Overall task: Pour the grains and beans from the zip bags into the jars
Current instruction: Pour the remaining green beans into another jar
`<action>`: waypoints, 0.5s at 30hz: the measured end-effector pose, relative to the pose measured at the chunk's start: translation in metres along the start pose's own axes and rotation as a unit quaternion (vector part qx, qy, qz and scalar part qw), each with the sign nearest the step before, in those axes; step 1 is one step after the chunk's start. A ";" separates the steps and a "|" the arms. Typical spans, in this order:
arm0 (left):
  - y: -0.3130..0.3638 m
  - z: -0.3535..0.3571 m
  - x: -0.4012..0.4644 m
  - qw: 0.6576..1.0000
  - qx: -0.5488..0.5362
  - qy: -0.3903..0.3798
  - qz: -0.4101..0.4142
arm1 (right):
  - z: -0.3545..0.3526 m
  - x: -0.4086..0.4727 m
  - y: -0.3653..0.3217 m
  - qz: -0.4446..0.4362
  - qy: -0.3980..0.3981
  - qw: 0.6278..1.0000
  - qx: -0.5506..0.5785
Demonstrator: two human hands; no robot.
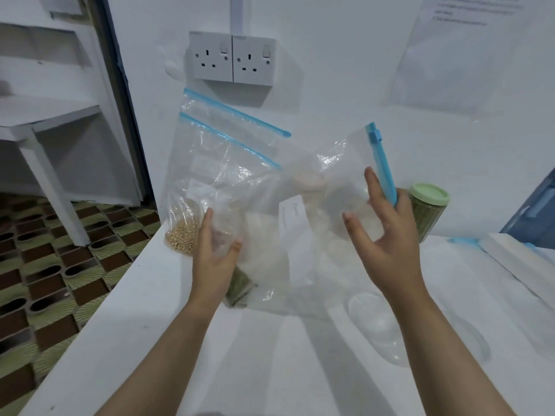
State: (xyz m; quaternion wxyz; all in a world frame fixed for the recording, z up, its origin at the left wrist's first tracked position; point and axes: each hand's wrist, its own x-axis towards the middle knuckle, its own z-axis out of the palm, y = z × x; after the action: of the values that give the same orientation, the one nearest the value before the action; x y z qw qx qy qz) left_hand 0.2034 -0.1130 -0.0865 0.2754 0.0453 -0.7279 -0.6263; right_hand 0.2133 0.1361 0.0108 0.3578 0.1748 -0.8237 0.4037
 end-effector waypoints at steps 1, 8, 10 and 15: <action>0.004 0.002 0.005 1.000 0.004 0.005 0.009 | -0.005 0.003 0.001 0.000 0.001 1.000 0.002; 0.040 0.022 0.040 0.992 0.056 0.033 0.107 | -0.041 0.012 0.015 0.101 -0.007 0.993 0.063; 0.050 0.030 0.044 0.989 0.053 0.026 0.134 | -0.051 0.010 0.019 0.118 -0.001 0.990 0.074; 0.071 0.045 0.051 0.984 0.057 0.007 0.169 | -0.070 0.004 0.027 0.121 0.001 0.992 0.044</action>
State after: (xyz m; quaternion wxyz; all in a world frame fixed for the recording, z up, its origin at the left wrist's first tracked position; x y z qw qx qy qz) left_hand 0.1600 -0.0788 -0.0051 0.3794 -0.0586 -0.7579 -0.5274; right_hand 0.2268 0.2081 0.0284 0.2991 0.0895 -0.8200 0.4798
